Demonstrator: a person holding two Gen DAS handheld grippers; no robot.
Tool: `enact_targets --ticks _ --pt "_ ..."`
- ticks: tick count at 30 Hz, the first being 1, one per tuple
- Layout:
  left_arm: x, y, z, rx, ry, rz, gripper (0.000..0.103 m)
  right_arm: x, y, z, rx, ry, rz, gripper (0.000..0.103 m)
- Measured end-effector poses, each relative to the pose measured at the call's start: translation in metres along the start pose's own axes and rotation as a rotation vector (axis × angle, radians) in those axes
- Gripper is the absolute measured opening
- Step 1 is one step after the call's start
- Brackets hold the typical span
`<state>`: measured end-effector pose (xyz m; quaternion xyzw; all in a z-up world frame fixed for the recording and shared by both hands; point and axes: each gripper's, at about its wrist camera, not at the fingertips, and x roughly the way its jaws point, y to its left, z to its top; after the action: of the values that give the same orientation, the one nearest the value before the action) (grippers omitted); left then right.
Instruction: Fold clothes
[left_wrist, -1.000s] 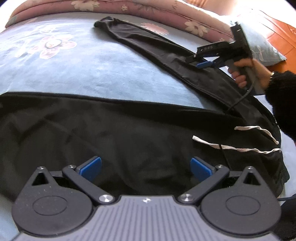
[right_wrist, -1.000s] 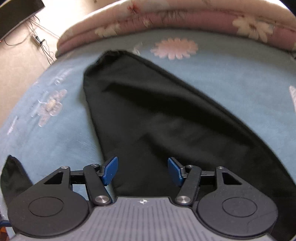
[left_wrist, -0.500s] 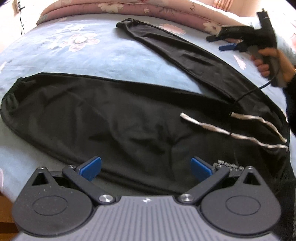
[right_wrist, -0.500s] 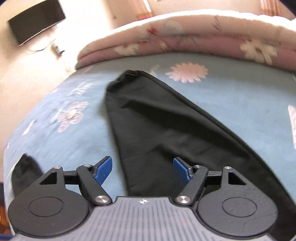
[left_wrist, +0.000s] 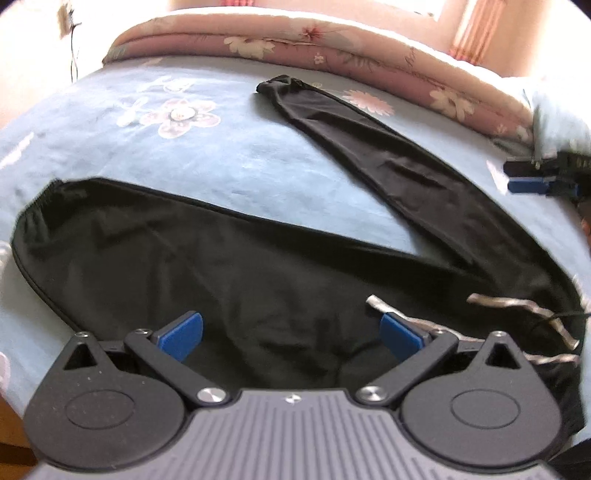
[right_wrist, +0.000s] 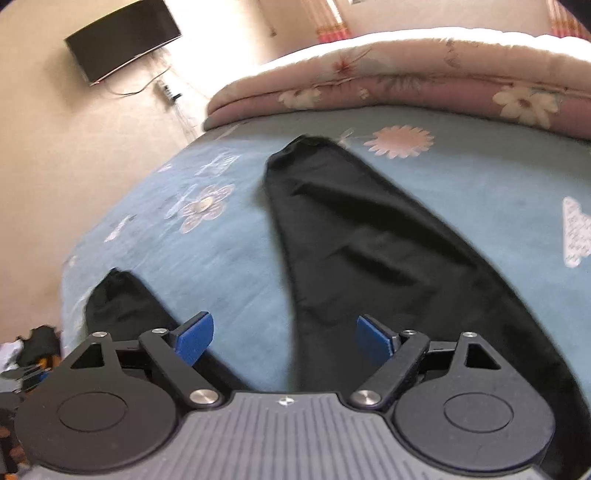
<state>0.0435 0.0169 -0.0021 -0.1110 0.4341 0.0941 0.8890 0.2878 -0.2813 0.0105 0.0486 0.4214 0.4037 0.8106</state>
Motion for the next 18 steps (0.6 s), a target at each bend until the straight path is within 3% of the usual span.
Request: enact_targets --ticks 2,7,12,18 --pt "-0.001 0.000 -0.001 0.018 -0.007 0.016 0.102 0.001 0.008 -0.004 -0.005 0.009 0.016 0.088" --pt "0.011 0.016 0.000 -0.028 0.011 -0.091 0.102 0.009 0.031 -0.007 -0.015 0.030 0.043 0.088" --pt "0.044 0.021 -0.005 0.004 0.070 -0.193 0.102 0.019 0.055 -0.018 -0.035 0.074 -0.006 0.089" --pt "0.074 0.053 -0.033 0.007 0.237 -0.190 0.101 0.037 0.065 -0.030 0.040 0.111 -0.096 0.090"
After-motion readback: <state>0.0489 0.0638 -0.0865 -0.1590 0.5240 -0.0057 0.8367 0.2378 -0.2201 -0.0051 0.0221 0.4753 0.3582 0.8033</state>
